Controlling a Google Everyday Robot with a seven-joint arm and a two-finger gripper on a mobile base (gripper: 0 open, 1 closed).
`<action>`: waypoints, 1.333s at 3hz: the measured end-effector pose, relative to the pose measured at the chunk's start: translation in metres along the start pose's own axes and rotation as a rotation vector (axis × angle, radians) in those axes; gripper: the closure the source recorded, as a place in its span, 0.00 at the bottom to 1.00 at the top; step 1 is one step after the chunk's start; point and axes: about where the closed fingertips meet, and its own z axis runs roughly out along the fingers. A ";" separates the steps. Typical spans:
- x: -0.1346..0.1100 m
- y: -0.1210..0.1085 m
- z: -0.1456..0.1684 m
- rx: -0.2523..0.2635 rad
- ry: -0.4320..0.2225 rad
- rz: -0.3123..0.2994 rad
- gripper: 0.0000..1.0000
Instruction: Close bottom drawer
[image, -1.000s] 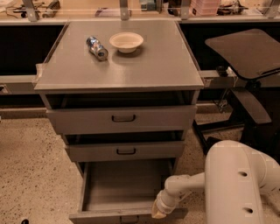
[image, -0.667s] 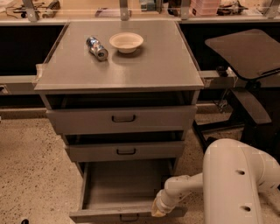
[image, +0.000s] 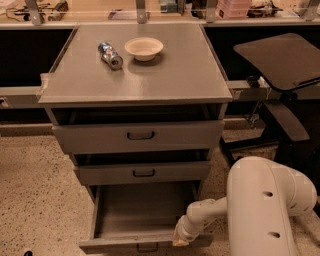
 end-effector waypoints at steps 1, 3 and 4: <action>0.000 0.000 0.000 0.000 0.000 0.000 0.05; 0.000 0.000 0.000 0.000 0.000 0.000 0.00; 0.001 0.001 -0.002 -0.019 -0.021 0.001 0.00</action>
Offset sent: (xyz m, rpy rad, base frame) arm 0.0000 0.0000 0.0000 0.0000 0.0000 0.0000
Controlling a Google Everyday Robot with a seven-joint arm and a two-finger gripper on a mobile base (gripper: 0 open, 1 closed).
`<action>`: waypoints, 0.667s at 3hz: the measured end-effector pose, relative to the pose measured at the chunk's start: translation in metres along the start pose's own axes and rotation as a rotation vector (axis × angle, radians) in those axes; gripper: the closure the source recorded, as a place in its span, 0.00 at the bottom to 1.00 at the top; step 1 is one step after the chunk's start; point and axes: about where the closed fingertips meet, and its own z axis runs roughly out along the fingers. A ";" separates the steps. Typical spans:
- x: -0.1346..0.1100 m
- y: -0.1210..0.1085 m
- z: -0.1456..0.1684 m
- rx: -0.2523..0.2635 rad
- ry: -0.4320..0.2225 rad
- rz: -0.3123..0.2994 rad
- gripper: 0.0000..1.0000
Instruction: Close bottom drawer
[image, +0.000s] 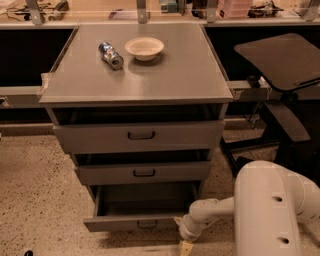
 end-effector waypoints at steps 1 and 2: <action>-0.002 -0.003 -0.004 0.021 -0.080 0.001 0.16; -0.002 -0.012 -0.006 0.069 -0.161 0.003 0.40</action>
Offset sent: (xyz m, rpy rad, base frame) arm 0.0268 -0.0067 0.0108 0.2500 -0.1249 -0.0817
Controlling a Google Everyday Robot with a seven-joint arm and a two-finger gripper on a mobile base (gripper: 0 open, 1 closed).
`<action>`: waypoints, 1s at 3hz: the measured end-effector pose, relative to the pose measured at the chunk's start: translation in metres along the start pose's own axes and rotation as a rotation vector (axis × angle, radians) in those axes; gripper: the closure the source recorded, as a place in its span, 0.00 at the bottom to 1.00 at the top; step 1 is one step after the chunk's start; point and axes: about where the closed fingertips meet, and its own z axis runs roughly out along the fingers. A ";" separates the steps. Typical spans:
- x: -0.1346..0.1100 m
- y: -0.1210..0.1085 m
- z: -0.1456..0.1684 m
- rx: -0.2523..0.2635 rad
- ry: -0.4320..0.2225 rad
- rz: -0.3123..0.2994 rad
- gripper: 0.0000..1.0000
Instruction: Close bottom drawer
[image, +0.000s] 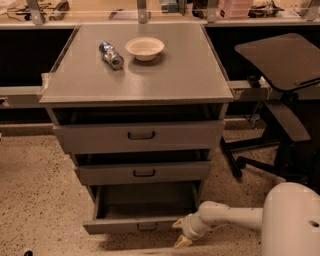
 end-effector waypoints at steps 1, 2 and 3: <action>0.002 -0.010 0.001 0.028 -0.103 0.022 0.63; 0.009 -0.027 0.006 0.048 -0.200 0.048 0.86; 0.018 -0.036 0.021 0.072 -0.255 0.087 1.00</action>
Offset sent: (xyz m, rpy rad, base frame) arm 0.0518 -0.0179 -0.0196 0.3098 -0.0405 -0.1242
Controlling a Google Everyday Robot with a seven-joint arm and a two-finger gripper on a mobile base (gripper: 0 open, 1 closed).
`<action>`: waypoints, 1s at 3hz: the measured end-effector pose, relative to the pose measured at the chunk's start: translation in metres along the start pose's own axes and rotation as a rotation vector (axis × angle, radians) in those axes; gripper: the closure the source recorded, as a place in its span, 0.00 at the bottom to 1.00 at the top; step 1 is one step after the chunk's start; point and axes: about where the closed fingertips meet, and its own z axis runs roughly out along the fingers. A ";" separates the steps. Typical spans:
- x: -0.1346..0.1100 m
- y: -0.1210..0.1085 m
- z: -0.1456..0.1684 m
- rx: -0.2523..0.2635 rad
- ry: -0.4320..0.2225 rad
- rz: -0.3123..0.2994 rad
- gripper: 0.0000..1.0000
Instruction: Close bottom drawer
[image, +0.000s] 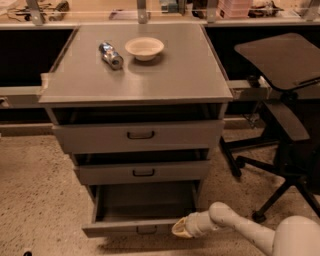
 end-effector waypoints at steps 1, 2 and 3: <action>0.000 0.001 0.000 0.000 0.000 0.000 1.00; 0.003 -0.003 0.006 0.021 -0.004 0.002 1.00; 0.004 -0.010 0.014 0.051 -0.020 -0.018 1.00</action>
Offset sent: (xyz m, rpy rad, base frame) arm 0.0404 0.0088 -0.0489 0.0082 -0.1121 -0.1330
